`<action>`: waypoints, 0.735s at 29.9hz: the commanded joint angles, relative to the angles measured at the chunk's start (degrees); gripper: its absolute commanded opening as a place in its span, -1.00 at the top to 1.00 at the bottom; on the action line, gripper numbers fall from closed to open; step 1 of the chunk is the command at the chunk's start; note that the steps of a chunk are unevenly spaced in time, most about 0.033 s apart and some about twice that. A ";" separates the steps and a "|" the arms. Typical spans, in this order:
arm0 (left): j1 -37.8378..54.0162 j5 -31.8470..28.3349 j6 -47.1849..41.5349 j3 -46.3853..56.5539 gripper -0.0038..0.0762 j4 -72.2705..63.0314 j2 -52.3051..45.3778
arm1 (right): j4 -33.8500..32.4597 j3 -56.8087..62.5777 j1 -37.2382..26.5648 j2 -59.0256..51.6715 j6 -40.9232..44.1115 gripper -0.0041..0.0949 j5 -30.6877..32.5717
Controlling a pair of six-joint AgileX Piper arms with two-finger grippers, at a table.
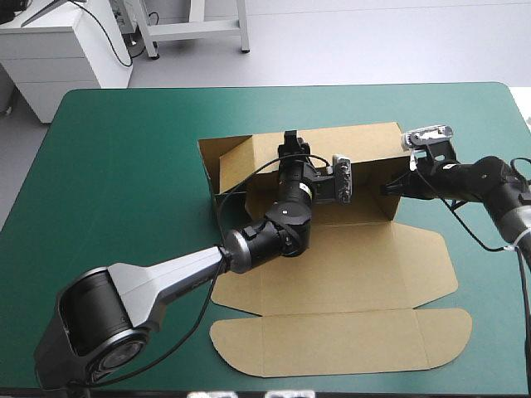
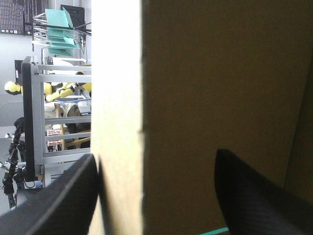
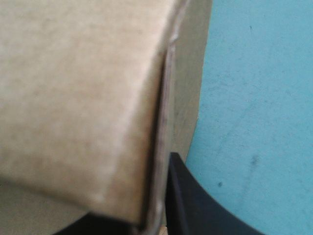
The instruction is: Fold the box
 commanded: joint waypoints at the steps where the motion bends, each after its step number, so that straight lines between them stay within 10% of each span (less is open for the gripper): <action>1: -2.77 0.15 -2.62 -0.71 -0.20 1.33 -3.57 | 0.66 -1.06 0.14 -0.73 1.88 0.91 -0.91; 16: -17.52 3.84 -2.48 -0.71 -0.18 1.28 -13.74 | -2.47 -1.06 0.14 -0.73 6.42 0.91 -0.41; 22: -19.63 8.50 -3.81 -0.71 0.54 0.79 -16.93 | -2.84 -1.06 0.14 -0.84 8.91 0.91 1.12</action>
